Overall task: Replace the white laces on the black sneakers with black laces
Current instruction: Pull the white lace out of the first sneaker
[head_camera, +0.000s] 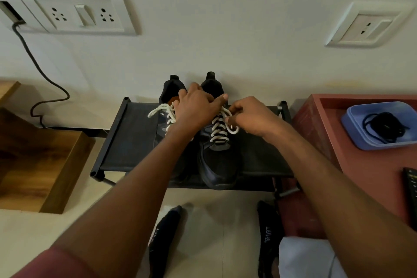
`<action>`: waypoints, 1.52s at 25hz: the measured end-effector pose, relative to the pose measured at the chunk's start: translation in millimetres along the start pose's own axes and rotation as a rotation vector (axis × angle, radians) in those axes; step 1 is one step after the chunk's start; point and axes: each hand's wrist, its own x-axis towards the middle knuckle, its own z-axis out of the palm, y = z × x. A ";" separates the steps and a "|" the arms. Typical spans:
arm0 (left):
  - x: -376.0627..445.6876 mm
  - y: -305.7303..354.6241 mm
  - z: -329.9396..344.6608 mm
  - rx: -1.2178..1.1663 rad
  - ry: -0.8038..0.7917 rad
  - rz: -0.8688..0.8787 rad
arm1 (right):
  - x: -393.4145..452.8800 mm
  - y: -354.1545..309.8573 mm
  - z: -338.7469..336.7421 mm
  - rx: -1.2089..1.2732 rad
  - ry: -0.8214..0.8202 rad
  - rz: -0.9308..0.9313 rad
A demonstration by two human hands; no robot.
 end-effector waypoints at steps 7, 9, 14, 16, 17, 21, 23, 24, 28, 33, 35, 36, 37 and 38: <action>-6.2 3.5 -12.3 -0.806 -0.044 -0.159 | 0.7 -6.1 -7.4 0.280 0.039 0.108; -11.6 5.1 -20.4 -0.928 -0.070 -0.221 | -1.0 -10.3 -6.1 0.314 0.028 0.156; -20.8 -6.1 -36.0 -1.189 -0.086 -0.267 | -0.7 -14.9 -6.1 0.490 0.012 0.306; -22.3 -9.9 -29.2 -1.008 -0.001 -0.305 | -1.9 -16.8 -4.9 0.493 0.003 0.310; -20.6 -13.5 -23.6 -0.831 0.077 -0.281 | -2.4 -16.8 -4.9 0.502 -0.001 0.308; -17.4 -20.8 -9.9 -0.231 0.169 0.134 | -4.4 -17.1 -8.9 0.496 -0.043 0.272; -15.8 -15.9 -6.9 -0.006 0.114 0.309 | -2.1 -16.6 -9.3 0.355 -0.014 0.167; -14.1 -15.0 -5.2 0.037 0.077 0.325 | -1.2 -16.2 -9.9 0.290 0.021 0.100; -9.9 -21.2 -1.6 0.027 0.020 0.189 | 0.3 -16.9 -19.0 0.384 0.185 -0.020; -7.1 -22.8 -1.3 -0.014 0.012 0.238 | -2.6 -6.0 -53.9 1.791 0.209 -0.066; -6.7 -21.5 -1.1 -0.034 0.006 0.222 | -1.7 -4.3 -52.1 1.732 0.278 -0.031; -7.0 -20.5 -1.0 -0.050 0.018 0.214 | -3.6 -9.2 -52.8 1.651 0.291 -0.061; -7.0 -19.9 -0.3 -0.064 0.035 0.209 | -7.4 -15.2 -55.6 1.609 0.279 -0.126; -6.2 -19.6 0.2 -0.067 0.047 0.208 | -13.5 -21.4 -60.4 1.600 0.245 -0.223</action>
